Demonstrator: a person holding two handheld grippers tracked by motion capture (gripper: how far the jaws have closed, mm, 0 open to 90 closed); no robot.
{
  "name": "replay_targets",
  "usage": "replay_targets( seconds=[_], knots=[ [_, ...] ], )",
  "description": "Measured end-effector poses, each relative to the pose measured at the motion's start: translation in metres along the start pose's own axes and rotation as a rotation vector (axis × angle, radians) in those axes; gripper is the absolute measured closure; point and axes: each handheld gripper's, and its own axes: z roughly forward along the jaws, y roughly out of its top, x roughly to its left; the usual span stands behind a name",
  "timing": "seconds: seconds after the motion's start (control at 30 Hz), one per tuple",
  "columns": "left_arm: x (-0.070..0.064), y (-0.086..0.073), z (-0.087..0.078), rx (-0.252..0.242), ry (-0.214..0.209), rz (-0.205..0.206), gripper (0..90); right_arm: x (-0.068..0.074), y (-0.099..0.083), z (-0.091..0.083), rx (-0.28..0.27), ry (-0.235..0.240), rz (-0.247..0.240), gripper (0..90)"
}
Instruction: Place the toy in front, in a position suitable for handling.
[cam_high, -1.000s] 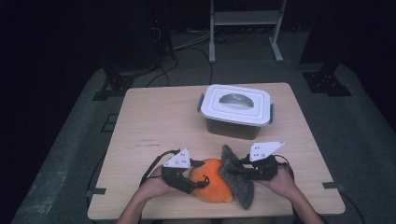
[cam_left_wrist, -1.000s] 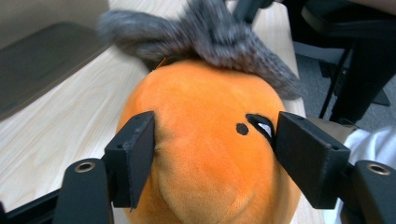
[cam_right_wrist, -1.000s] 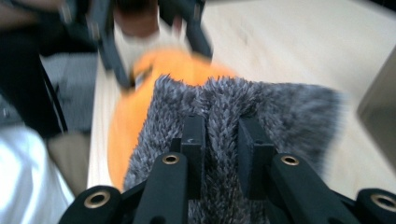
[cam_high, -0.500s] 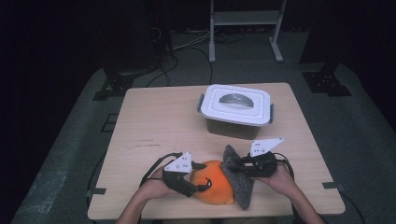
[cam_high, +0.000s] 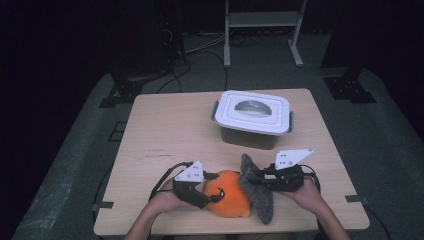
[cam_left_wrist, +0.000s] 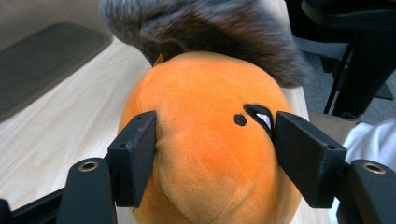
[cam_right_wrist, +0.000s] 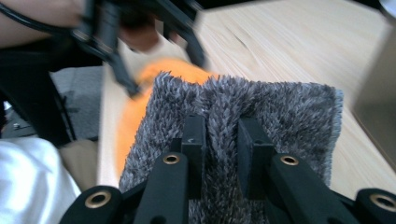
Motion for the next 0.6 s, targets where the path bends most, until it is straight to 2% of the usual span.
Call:
replay_targets(
  seconds=[0.07, 0.1, 0.17, 0.2, 0.27, 0.3, 0.4, 0.5, 0.6],
  knots=[
    [0.0, 0.001, 0.001, -0.001, 0.008, 0.001, 31.0, 0.009, 0.006, 0.005, -0.008, 0.028, -0.028, 74.2],
    [0.0, 0.001, 0.0, -0.003, 0.01, 0.0, 30.6, 0.012, 0.007, 0.009, 0.008, 0.037, -0.039, 74.2],
    [0.0, 0.002, 0.0, -0.007, 0.012, -0.005, 28.9, 0.015, 0.003, 0.022, 0.087, 0.029, -0.066, 74.2],
    [0.0, 0.003, -0.001, -0.008, 0.017, -0.009, 27.6, 0.015, 0.0, 0.025, 0.092, 0.027, -0.066, 74.2],
    [0.001, 0.004, -0.002, -0.013, 0.028, -0.014, 22.2, 0.009, -0.004, 0.025, 0.08, 0.033, -0.037, 74.3],
    [0.001, 0.005, -0.004, -0.02, 0.029, -0.015, 20.8, 0.006, -0.005, 0.023, 0.084, 0.015, -0.036, 74.3],
    [0.002, 0.004, -0.005, -0.035, 0.028, -0.028, 21.2, -0.005, -0.012, 0.017, 0.077, -0.009, 0.002, 74.3],
    [0.002, 0.005, -0.005, -0.027, 0.026, -0.027, 22.9, -0.012, -0.016, 0.013, 0.081, -0.035, 0.022, 74.2],
    [0.0, 0.006, -0.006, -0.022, 0.027, -0.01, 31.6, -0.011, -0.014, 0.01, 0.078, -0.047, 0.013, 74.4]
  ],
)
